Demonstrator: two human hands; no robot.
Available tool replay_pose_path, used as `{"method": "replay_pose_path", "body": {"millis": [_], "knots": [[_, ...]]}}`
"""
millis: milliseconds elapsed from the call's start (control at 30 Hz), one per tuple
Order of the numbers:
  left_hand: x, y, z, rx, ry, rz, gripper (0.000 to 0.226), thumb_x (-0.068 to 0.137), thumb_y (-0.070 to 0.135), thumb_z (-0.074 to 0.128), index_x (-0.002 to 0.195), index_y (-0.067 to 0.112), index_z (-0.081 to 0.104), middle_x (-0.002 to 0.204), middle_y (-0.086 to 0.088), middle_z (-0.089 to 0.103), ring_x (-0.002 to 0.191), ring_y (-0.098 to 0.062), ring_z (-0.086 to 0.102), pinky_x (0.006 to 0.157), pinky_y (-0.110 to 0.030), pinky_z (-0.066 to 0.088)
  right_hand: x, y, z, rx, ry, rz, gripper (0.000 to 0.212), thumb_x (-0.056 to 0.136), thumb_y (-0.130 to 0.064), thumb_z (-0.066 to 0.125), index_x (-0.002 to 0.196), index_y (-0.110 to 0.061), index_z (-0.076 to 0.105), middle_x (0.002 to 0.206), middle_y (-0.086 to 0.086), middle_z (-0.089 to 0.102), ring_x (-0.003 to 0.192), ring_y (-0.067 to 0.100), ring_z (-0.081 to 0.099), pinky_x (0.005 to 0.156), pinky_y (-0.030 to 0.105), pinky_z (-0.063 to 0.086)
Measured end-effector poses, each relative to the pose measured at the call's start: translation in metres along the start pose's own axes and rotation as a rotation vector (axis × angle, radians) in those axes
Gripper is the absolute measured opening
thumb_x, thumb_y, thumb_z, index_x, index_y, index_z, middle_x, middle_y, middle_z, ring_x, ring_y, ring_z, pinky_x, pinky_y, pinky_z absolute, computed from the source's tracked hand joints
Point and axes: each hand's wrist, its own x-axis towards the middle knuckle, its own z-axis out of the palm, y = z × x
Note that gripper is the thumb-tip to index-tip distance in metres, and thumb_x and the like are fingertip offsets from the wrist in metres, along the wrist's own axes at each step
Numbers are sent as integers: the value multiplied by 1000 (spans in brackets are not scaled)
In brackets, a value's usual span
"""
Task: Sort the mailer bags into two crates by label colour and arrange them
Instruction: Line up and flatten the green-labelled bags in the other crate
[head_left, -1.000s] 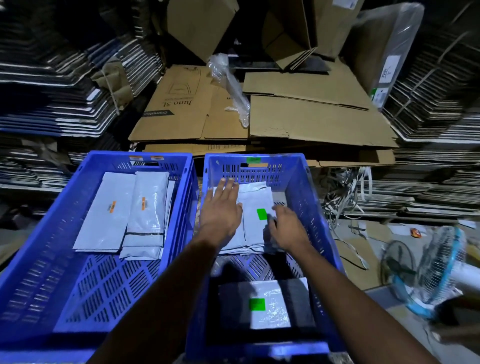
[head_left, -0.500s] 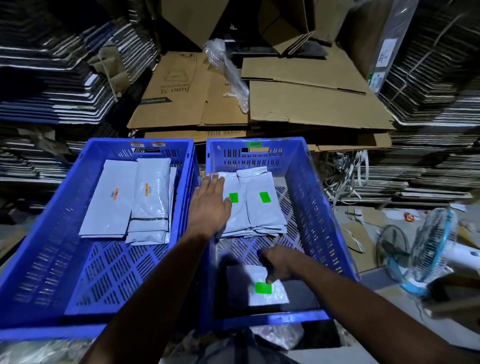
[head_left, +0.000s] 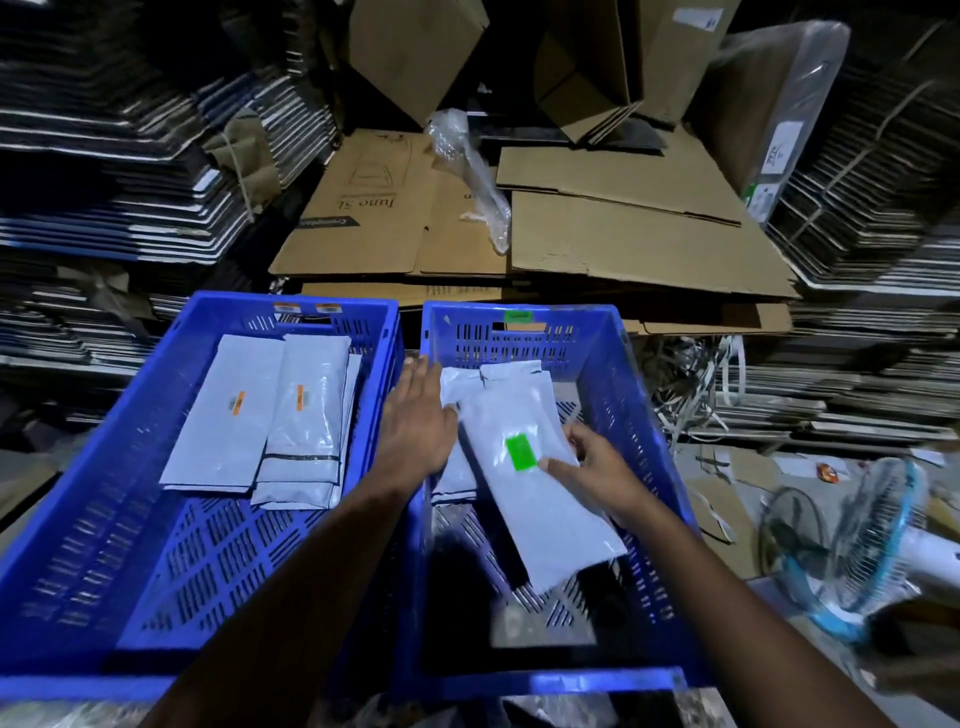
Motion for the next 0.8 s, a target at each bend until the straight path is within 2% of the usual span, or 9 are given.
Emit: {"method": "replay_pose_path", "body": {"millis": [67, 200, 300, 367, 433, 567, 667, 733, 800], "knots": [[11, -4, -3, 12, -8, -30, 62, 103, 25, 38, 158, 14, 11, 167, -1, 4, 153, -17, -3, 125, -36, 6, 21, -17, 6, 87, 156, 27, 29, 79, -21, 82, 99, -20, 60, 95, 7, 71, 86, 26, 69, 78, 46, 57], [20, -3, -3, 23, 36, -65, 62, 101, 20, 38, 158, 14, 14, 166, -1, 11, 153, -17, 3, 123, -30, 4, 70, -43, 34, 50, 269, 150, 34, 83, -18, 80, 102, -11, 53, 98, 11, 69, 78, 22, 64, 59, 24, 49], [18, -3, -1, 111, 91, -35, 61, 100, 18, 39, 157, 9, 20, 165, -5, 19, 153, -19, 7, 124, -29, 3, 93, -45, 53, -217, 145, 199, 52, 84, -39, 77, 119, -9, 52, 116, 11, 66, 97, 27, 63, 75, 29, 46], [17, -5, 0, 120, 117, -31, 60, 98, 17, 39, 155, 8, 24, 163, -7, 24, 153, -20, 11, 124, -28, 4, 100, -42, 58, -404, 178, 127, 56, 88, -39, 71, 130, -9, 48, 126, 11, 63, 114, 31, 60, 87, 35, 46], [17, -5, 2, 118, 136, -34, 59, 97, 15, 40, 155, 8, 27, 162, -7, 28, 152, -20, 13, 124, -28, 6, 105, -41, 63, -551, 217, 19, 46, 92, -31, 65, 131, -12, 50, 128, 11, 60, 120, 31, 55, 92, 38, 47], [18, -2, 2, 75, 147, -56, 59, 98, 15, 39, 155, 10, 27, 162, -4, 28, 152, -18, 13, 124, -28, 9, 121, -40, 89, -874, 24, -178, 39, 98, -33, 49, 132, -13, 49, 134, 12, 50, 129, 33, 42, 99, 43, 42], [17, 1, 0, 66, 160, -61, 59, 99, 16, 40, 156, 11, 25, 162, -3, 26, 152, -17, 12, 124, -28, 10, 131, -26, 115, -1041, -164, -120, 58, 104, -45, 27, 154, -14, 26, 162, 13, 20, 151, 32, 13, 120, 50, 18], [18, 2, -1, 46, 155, -76, 60, 98, 15, 41, 156, 12, 25, 163, -2, 25, 152, -17, 11, 124, -27, 9, 137, -16, 127, -1044, -238, -53, 61, 105, -45, 18, 159, -17, 9, 167, 11, 0, 154, 30, -5, 123, 51, 2], [21, 0, 0, 35, 150, -80, 60, 98, 16, 41, 156, 12, 26, 163, -3, 26, 152, -17, 11, 124, -28, 10, 140, -14, 133, -1026, -257, -77, 61, 106, -42, 19, 160, -17, 6, 167, 10, -3, 154, 29, -8, 123, 50, -2]]}}
